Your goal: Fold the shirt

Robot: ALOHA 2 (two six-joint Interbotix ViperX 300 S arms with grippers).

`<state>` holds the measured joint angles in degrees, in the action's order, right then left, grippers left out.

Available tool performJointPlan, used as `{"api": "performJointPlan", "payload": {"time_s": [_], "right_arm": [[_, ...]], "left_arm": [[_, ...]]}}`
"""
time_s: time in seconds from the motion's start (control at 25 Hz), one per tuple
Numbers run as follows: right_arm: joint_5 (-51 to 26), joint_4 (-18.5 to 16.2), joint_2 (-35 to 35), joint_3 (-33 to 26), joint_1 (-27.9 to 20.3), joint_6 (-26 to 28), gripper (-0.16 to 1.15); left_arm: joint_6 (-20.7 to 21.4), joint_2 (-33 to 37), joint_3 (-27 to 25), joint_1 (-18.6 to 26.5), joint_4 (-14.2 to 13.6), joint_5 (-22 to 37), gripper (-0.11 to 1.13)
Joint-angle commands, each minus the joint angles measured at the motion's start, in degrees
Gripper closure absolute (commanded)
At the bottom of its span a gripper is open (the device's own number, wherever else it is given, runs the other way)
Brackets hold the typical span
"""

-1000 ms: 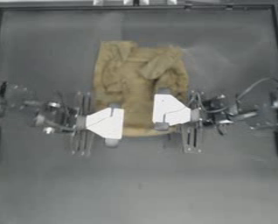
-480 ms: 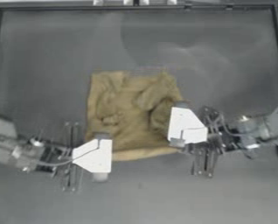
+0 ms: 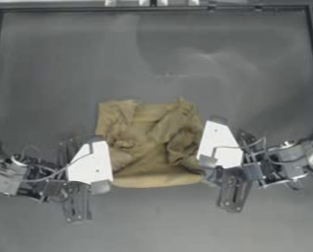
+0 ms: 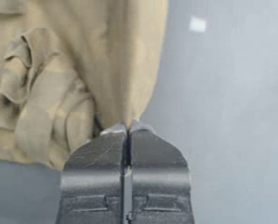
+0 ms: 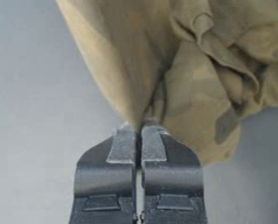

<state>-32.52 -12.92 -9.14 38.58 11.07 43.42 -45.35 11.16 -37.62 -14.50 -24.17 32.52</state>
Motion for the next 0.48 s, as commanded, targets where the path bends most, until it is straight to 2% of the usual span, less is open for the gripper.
{"api": "performJointPlan", "payload": {"time_s": [0.04,0.36,0.48], "right_arm": [[-1.8,-1.9,-1.7,-2.7,-0.9,1.1,0.91],[-1.7,-5.2,-3.3,-1.3,-7.2,4.0,0.91],[-0.5,-5.3,-3.6,-0.6,-9.8,4.0,0.91]], "left_arm": [[-0.7,3.6,0.8,1.8,-0.2,-0.4,0.96],[-0.5,4.4,-1.1,8.3,-0.2,-0.6,0.97],[-0.4,5.1,-2.6,11.0,-0.2,-3.0,0.97]]}}
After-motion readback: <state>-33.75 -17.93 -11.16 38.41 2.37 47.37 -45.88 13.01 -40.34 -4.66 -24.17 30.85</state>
